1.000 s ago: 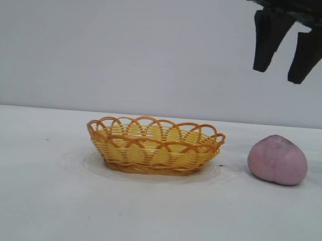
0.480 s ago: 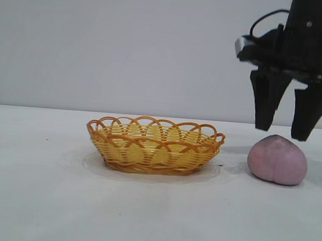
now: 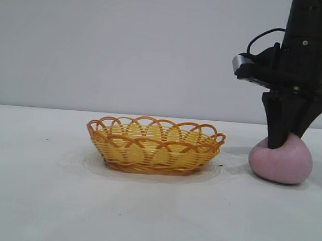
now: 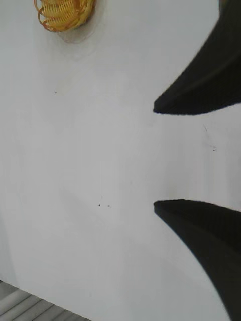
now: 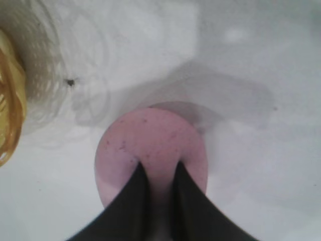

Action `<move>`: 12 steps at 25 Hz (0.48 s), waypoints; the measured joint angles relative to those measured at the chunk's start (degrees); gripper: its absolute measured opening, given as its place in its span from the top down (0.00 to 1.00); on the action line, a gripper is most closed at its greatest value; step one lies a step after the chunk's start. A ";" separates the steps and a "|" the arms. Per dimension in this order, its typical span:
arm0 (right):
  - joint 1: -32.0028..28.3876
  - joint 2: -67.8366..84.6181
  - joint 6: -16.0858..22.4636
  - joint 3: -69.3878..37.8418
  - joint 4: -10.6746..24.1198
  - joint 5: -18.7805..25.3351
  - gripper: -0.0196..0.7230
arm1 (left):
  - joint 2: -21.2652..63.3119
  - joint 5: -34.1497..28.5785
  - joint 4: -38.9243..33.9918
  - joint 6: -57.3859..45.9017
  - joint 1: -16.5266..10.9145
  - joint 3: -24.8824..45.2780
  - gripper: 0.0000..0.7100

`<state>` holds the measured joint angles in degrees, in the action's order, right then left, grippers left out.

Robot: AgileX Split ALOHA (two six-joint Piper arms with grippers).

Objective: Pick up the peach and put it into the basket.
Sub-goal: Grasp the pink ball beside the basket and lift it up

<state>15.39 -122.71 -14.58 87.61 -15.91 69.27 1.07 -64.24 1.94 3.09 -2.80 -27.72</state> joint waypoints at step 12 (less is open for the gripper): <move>0.09 11.53 -0.53 0.12 -4.42 0.23 0.97 | 0.00 0.00 0.00 0.00 0.00 0.00 0.48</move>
<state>15.48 -111.17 -15.11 87.73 -20.34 69.50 1.07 -64.24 1.94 3.09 -2.80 -27.72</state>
